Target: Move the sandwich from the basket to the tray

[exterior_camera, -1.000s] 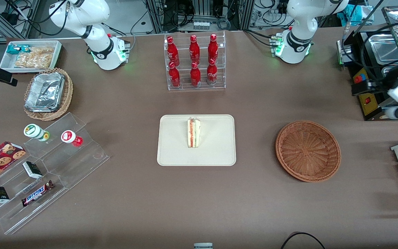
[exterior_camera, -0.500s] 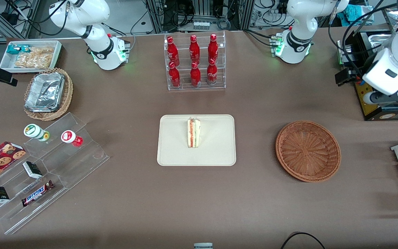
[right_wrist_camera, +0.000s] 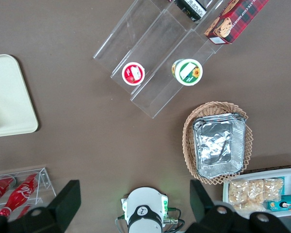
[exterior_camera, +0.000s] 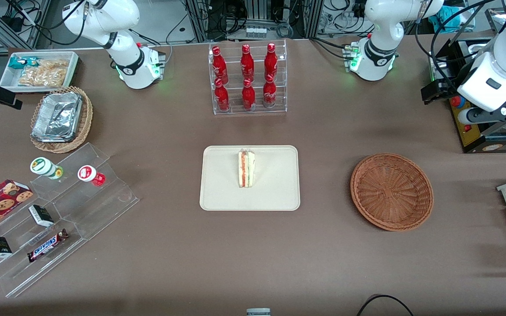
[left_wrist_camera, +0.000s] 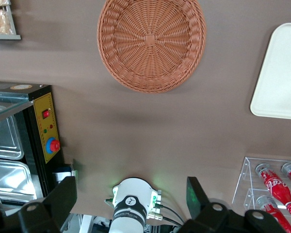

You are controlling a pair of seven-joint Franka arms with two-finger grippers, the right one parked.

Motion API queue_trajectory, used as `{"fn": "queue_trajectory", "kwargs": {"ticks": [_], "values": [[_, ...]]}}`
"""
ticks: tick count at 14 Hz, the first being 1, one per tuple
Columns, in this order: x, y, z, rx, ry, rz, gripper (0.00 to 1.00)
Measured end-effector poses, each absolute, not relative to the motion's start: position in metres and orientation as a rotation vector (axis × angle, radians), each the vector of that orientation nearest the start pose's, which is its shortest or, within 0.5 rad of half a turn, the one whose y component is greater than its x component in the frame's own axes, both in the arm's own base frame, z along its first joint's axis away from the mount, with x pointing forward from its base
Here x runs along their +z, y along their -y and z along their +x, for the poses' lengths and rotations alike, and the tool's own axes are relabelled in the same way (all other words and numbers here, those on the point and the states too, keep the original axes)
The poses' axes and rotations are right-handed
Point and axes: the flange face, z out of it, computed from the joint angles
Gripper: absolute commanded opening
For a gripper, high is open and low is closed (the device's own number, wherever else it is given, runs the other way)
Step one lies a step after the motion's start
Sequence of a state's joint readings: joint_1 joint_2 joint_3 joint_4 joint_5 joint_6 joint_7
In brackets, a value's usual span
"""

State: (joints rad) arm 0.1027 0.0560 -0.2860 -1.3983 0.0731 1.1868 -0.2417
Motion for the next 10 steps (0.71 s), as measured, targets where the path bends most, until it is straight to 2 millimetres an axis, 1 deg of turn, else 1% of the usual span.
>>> {"fn": "queue_trajectory", "kwargs": {"ticks": [3,5,10], "values": [[0.6472,0.0793,0.5212,0.365,0.158,-3.006,1.00],[0.6478,0.0826,0.5221,0.355,0.204,-3.025,1.00],[0.6473,0.0828,0.5224,0.354,0.226,-3.026,1.00]]}}
